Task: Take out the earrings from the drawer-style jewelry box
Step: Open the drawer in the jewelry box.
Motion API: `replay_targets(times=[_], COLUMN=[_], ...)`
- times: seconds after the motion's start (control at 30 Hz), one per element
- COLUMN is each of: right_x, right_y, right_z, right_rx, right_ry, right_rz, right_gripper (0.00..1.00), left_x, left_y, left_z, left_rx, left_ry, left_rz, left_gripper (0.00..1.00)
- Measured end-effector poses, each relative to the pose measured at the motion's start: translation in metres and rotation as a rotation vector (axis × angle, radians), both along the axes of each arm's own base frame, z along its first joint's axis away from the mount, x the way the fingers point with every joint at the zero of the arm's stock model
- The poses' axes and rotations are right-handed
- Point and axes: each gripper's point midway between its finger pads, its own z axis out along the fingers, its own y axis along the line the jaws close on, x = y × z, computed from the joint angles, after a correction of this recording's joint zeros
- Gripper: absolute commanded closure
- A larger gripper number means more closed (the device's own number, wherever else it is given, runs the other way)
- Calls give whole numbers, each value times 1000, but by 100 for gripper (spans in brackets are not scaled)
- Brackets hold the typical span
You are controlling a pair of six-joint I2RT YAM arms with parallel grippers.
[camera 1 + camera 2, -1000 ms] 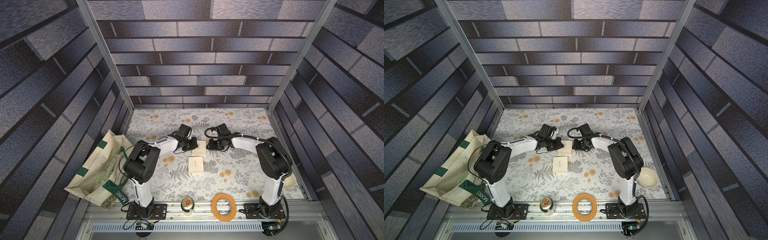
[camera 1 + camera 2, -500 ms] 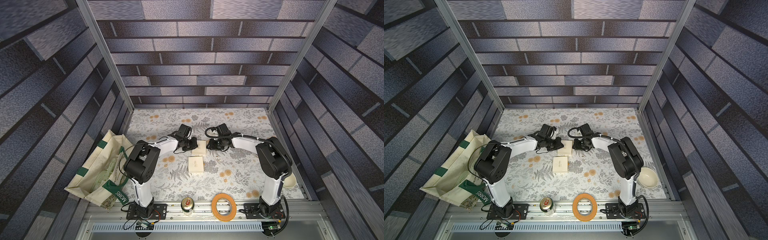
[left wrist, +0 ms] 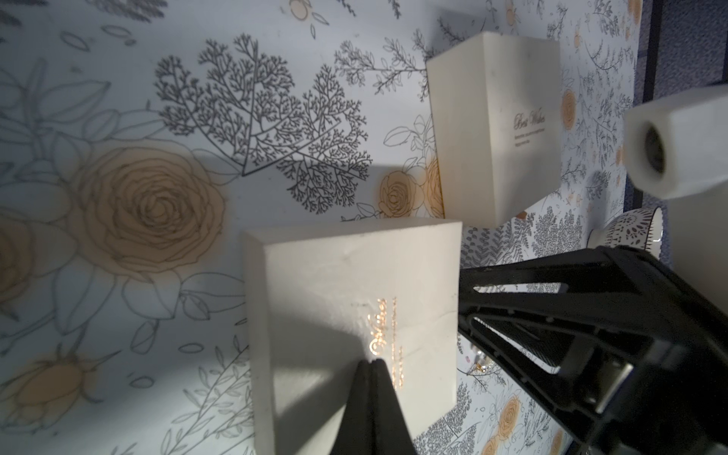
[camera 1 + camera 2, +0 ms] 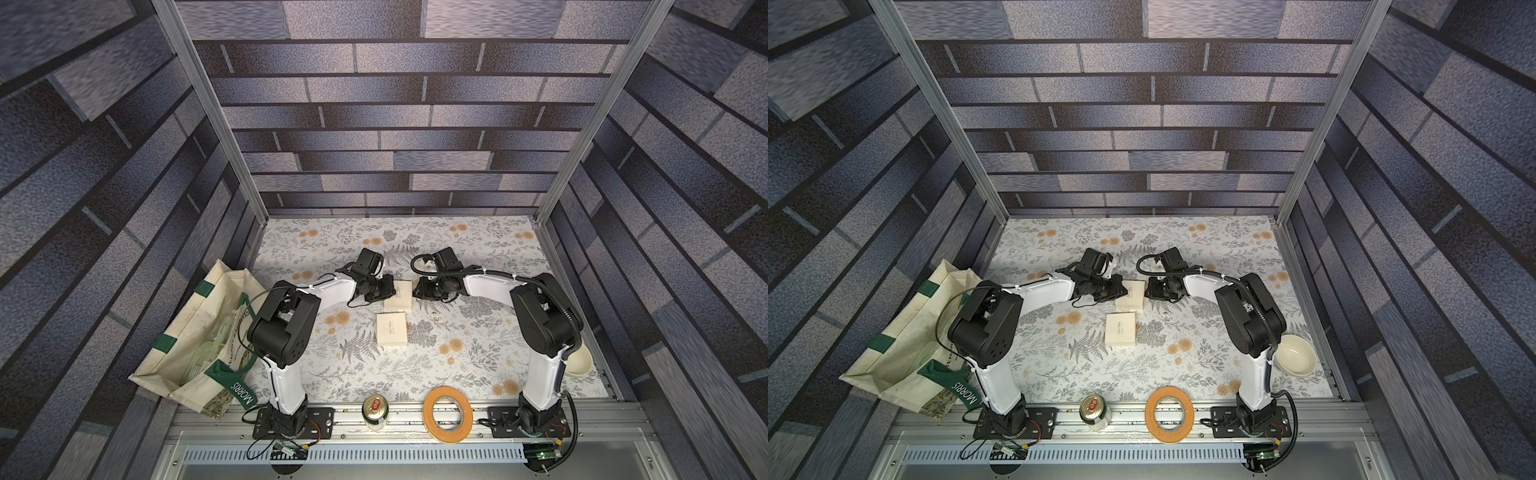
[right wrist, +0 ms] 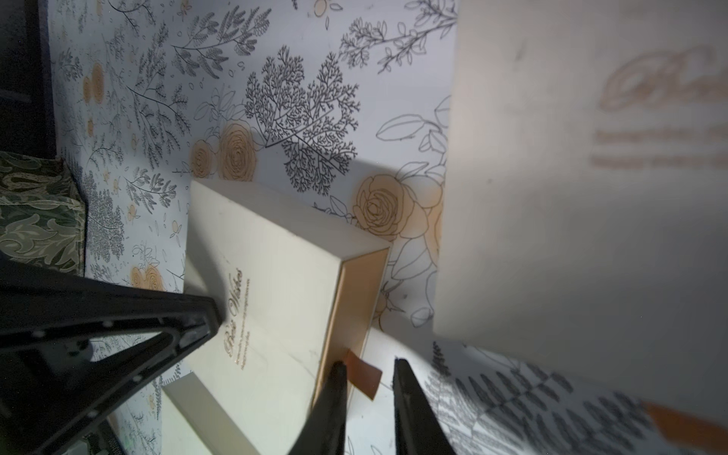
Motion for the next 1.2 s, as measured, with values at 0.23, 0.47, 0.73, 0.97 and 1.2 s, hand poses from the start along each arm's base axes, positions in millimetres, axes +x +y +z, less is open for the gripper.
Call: replay_targets(times=[0.23, 0.47, 0.73, 0.97, 1.2], right_x=[-4, -6, -1, 0, 3], right_y=[0, 1, 0, -4, -1], right_z=[-4, -6, -5, -6, -2], right_rx=[12, 27, 47, 77, 108], right_ry=[21, 32, 27, 44, 40], right_rz=[-5, -8, -26, -49, -55], right_gripper=[78, 80, 79, 79, 79], left_x=[0, 0, 0, 0, 0], left_y=[0, 0, 0, 0, 0], left_z=[0, 0, 0, 0, 0], left_rx=[0, 0, 0, -1, -1], left_ry=[0, 0, 0, -1, -1], left_rz=[0, 0, 0, 0, 0], left_gripper=[100, 100, 100, 100, 100])
